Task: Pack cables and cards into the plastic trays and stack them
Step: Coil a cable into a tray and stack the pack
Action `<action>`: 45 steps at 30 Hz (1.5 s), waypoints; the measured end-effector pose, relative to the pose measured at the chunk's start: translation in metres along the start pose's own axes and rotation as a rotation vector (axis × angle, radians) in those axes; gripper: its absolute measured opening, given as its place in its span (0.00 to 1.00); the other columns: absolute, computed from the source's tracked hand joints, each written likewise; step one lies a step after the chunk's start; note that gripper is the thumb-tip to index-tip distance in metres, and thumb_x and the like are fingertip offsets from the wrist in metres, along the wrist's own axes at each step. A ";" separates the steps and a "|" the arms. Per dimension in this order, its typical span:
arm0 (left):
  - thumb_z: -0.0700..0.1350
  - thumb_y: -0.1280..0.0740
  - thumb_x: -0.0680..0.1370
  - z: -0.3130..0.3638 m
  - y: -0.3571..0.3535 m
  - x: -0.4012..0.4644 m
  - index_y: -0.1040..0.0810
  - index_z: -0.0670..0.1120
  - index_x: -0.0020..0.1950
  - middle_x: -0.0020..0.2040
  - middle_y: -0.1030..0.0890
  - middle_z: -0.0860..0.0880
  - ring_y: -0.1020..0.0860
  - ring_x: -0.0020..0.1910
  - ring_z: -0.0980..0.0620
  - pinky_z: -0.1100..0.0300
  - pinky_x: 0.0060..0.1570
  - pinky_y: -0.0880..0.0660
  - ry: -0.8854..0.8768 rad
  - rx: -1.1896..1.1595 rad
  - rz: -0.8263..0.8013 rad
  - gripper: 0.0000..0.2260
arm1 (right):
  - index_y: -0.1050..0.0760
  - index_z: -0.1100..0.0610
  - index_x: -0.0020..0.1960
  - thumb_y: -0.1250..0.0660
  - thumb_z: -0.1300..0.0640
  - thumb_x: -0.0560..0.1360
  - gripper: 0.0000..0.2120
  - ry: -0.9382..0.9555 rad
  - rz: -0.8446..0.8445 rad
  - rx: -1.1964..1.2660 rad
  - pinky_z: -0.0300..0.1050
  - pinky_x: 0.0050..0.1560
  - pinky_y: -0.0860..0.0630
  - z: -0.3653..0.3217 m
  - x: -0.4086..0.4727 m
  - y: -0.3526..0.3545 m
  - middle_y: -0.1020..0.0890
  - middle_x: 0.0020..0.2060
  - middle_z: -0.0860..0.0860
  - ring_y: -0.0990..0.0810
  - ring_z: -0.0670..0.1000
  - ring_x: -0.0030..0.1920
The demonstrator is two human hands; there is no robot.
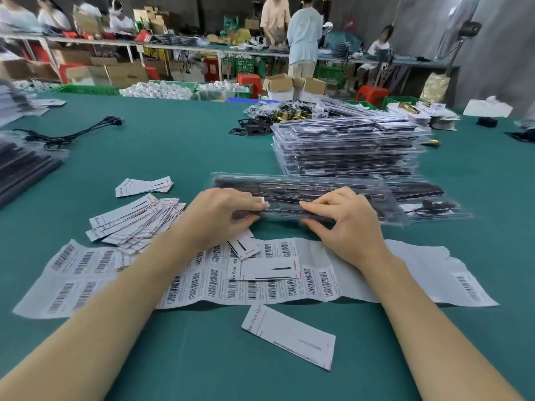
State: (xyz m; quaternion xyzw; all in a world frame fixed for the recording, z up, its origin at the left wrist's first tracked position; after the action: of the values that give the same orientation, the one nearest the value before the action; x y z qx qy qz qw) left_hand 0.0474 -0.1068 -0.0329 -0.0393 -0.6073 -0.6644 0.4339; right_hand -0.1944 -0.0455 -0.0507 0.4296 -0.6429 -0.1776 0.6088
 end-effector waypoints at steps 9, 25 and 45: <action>0.38 0.26 0.76 0.012 -0.002 -0.003 0.12 0.45 0.53 0.47 0.13 0.50 0.14 0.47 0.51 0.52 0.38 0.16 -0.140 0.044 0.141 0.08 | 0.15 0.46 0.57 0.23 0.53 0.71 0.15 -0.008 0.070 -0.020 0.51 0.49 0.27 -0.012 0.003 -0.003 0.15 0.51 0.42 0.21 0.51 0.50; 0.30 0.29 0.69 0.011 -0.008 0.003 0.21 0.40 0.43 0.40 0.20 0.47 0.23 0.40 0.45 0.49 0.38 0.23 -0.046 0.159 0.073 0.07 | 0.14 0.48 0.55 0.24 0.53 0.73 0.10 0.050 0.177 -0.067 0.46 0.44 0.29 -0.020 0.003 -0.004 0.14 0.48 0.43 0.21 0.51 0.45; 0.52 0.23 0.71 -0.030 0.009 -0.005 0.23 0.51 0.60 0.55 0.21 0.54 0.26 0.53 0.49 0.50 0.52 0.28 0.186 0.232 0.027 0.20 | 0.16 0.45 0.56 0.24 0.53 0.71 0.14 -0.074 0.051 -0.118 0.49 0.53 0.34 -0.015 0.011 0.015 0.15 0.46 0.41 0.20 0.51 0.51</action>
State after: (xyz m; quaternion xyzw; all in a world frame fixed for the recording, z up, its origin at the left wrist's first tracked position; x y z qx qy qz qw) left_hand 0.0705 -0.1287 -0.0363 0.0648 -0.6365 -0.5848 0.4987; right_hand -0.1844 -0.0411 -0.0300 0.3696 -0.6642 -0.2150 0.6132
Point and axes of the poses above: each hand's wrist, its own x-axis towards the middle knuckle, its own y-axis out of the back of the hand, z = x × y, the point moved 3 cm from there along x, towards the middle knuckle
